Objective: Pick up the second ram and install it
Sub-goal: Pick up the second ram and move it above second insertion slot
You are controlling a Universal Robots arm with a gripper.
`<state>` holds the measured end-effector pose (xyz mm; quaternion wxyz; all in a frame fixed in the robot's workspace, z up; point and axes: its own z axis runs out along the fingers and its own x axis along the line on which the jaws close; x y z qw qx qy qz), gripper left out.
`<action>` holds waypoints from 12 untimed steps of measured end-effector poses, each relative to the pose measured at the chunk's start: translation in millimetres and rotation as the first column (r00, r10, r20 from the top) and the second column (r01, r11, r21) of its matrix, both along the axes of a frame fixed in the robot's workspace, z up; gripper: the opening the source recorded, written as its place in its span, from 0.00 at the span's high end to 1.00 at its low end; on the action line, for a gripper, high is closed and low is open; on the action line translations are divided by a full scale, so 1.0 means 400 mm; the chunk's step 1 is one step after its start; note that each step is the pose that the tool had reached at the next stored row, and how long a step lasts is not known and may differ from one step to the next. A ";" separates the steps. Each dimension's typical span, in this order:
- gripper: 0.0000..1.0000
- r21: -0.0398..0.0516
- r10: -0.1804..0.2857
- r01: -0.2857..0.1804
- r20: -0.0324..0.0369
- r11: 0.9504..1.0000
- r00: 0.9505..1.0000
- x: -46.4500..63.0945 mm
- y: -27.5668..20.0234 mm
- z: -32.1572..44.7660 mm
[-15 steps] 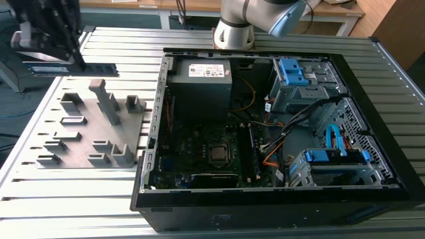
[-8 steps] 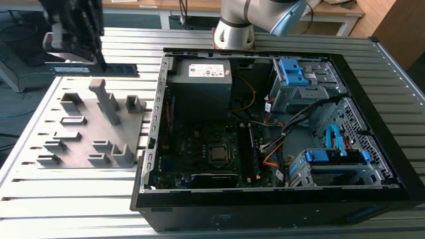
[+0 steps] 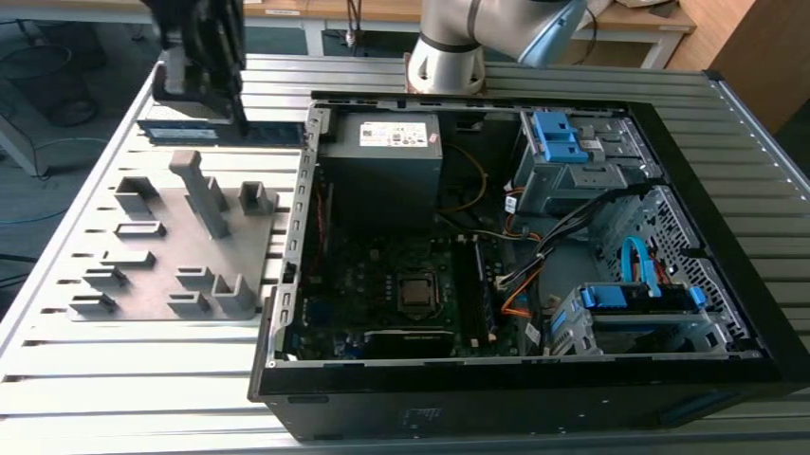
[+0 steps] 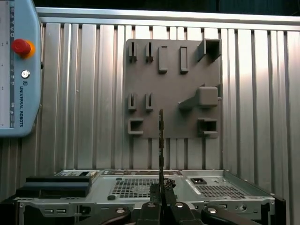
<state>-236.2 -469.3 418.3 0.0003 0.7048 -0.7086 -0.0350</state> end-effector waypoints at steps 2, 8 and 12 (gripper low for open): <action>0.86 0.000 0.000 0.000 -0.001 1.000 1.000 0.023 0.000 0.000; 0.86 0.000 0.000 0.000 -0.002 1.000 1.000 0.092 0.000 -0.001; 0.86 0.000 0.000 0.000 -0.003 1.000 1.000 0.137 0.000 -0.001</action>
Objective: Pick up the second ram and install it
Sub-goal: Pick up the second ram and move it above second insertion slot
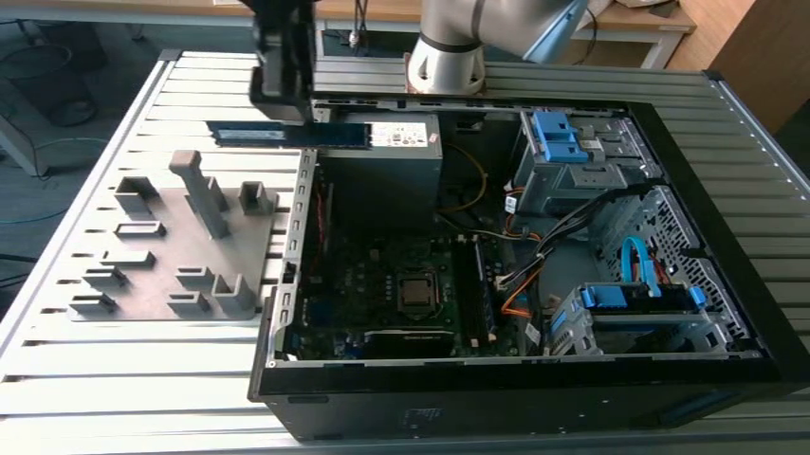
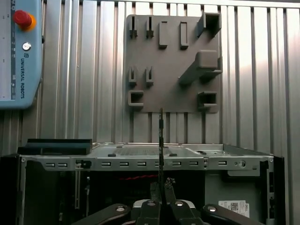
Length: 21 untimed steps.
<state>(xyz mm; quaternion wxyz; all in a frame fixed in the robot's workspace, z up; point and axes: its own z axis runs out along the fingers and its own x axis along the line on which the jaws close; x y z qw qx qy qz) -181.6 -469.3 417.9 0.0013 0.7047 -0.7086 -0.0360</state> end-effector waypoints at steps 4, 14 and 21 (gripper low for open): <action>0.86 0.000 0.000 0.000 -0.001 1.000 1.000 0.046 0.000 -0.001; 0.86 0.000 0.000 0.000 -0.003 1.000 1.000 0.158 0.000 -0.002; 0.86 0.000 0.000 0.000 -0.005 1.000 1.000 0.234 0.000 -0.003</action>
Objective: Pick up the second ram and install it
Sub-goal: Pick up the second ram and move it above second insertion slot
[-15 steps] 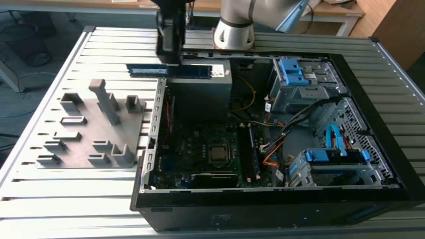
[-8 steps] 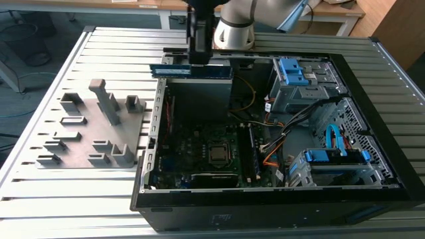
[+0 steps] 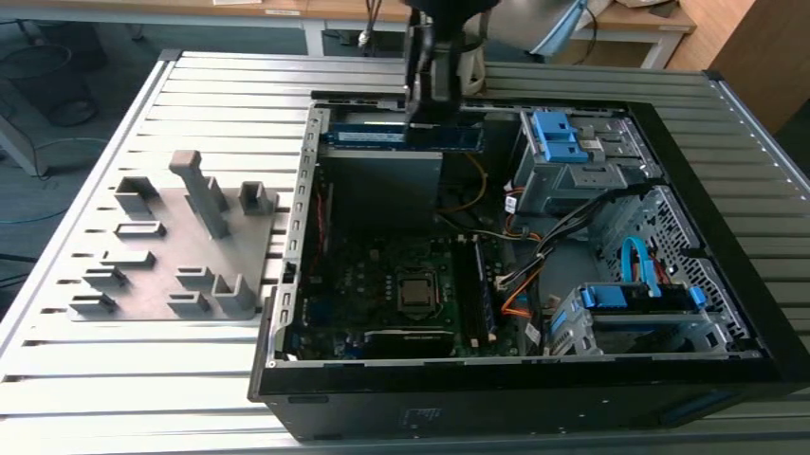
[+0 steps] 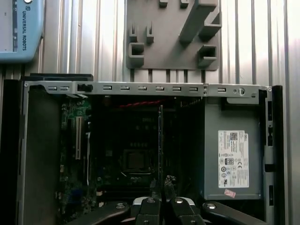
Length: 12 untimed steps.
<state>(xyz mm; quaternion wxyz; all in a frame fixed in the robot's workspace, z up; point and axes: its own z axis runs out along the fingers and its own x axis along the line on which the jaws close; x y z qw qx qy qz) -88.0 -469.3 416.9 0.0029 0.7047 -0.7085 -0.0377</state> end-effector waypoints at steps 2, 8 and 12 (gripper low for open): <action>0.86 0.000 0.000 0.000 0.000 1.000 1.000 0.022 0.000 0.000; 0.86 0.000 0.000 0.000 -0.003 1.000 1.000 0.090 0.000 -0.002; 0.86 0.001 0.000 0.000 -0.003 1.000 1.000 0.107 0.000 -0.004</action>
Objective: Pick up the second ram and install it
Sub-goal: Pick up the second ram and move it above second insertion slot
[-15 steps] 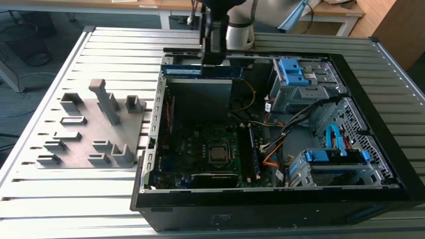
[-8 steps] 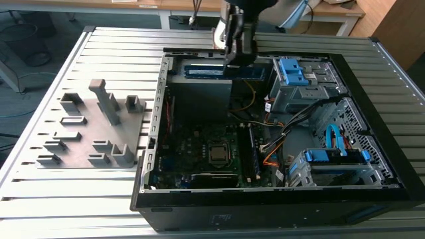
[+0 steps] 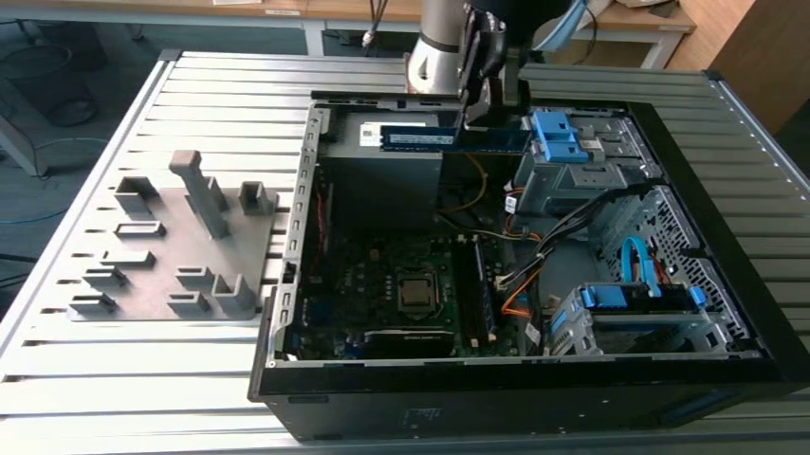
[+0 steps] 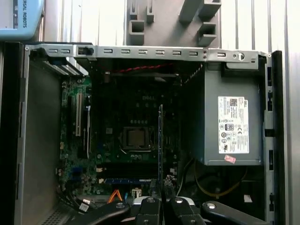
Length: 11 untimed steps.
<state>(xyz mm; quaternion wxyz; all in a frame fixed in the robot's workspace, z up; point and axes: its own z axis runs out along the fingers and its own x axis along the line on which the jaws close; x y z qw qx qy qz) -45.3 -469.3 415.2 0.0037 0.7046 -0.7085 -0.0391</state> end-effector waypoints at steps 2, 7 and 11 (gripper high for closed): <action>0.86 0.000 0.000 0.000 0.000 1.000 1.000 0.000 0.000 0.000; 0.86 0.000 0.000 0.000 0.000 1.000 1.000 0.002 -0.002 -0.012; 0.86 0.000 0.000 0.000 0.000 1.000 1.000 0.017 -0.005 -0.030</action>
